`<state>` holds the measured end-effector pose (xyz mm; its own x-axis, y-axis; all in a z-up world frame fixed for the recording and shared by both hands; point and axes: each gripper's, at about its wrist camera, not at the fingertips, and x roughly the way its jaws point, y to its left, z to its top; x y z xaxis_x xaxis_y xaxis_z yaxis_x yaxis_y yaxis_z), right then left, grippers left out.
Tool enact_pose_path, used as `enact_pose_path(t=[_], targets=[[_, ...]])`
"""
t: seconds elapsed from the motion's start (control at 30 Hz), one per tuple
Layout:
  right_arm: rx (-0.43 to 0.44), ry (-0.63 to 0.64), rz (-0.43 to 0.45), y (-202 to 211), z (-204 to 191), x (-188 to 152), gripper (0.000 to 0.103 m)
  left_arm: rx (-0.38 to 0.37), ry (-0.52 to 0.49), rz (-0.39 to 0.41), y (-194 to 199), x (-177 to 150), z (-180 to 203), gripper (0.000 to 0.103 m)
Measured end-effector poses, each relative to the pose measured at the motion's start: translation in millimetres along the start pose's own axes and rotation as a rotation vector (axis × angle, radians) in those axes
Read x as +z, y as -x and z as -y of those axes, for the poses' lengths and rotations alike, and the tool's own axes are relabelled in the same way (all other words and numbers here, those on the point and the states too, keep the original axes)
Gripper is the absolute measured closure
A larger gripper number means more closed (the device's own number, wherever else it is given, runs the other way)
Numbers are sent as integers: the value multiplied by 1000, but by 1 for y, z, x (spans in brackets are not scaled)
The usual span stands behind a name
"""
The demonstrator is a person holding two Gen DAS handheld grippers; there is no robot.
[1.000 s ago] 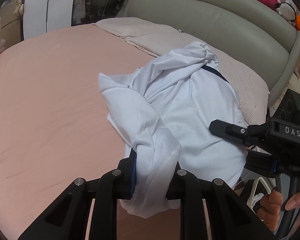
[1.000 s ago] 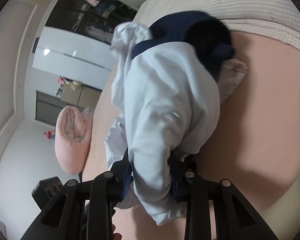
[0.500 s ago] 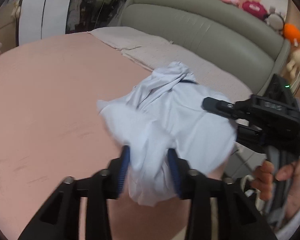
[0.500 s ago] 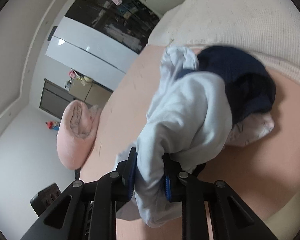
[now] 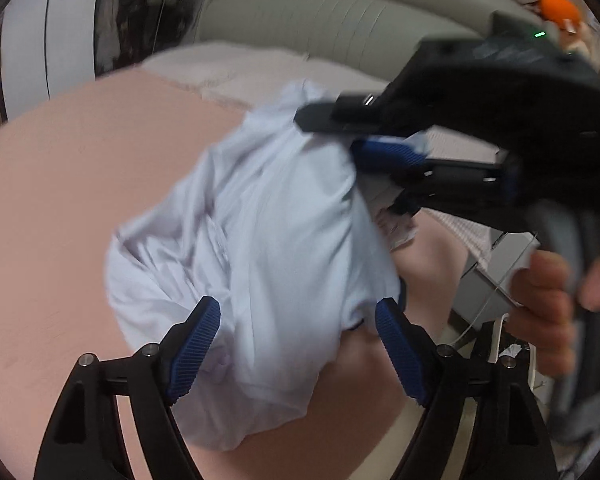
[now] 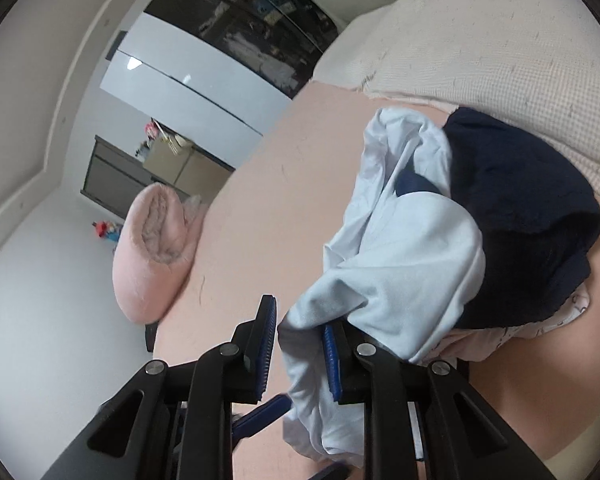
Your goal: Fold clothes
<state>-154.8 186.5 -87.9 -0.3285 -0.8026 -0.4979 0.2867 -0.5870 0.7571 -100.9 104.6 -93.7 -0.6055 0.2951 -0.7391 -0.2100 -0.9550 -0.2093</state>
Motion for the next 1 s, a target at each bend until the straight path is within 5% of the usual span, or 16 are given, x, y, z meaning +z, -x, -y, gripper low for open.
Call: enact_pose_path(t=[0.17,0.23,0.27,0.43,0.5,0.53,0.57,1.0], targets=[[30,-44,-8,-2,12,-1,82,-18,49,-61,-29,-6,-6,25],[56,-64,-21,-4,16,-1,82,-10,65,-65,-35,-8,-8,65],[71,-72,-25,-4,17,-2,82,7,73,-66,-37,-9,-8,69],[87,-90,-51,-1,25,-8,79,55,40,-48,-34,-10,-3,73],[105,-140,-58,2,32,-11,52,85,13,-42,-31,-8,1,73],[119,-170,-67,3,35,-13,26,95,7,-38,-29,-6,1,73],[127,-195,-73,4,37,-15,16,103,6,-31,-27,-5,2,73],[23,-320,-173,-16,48,-52,15,103,87,20,8,-3,-24,74]])
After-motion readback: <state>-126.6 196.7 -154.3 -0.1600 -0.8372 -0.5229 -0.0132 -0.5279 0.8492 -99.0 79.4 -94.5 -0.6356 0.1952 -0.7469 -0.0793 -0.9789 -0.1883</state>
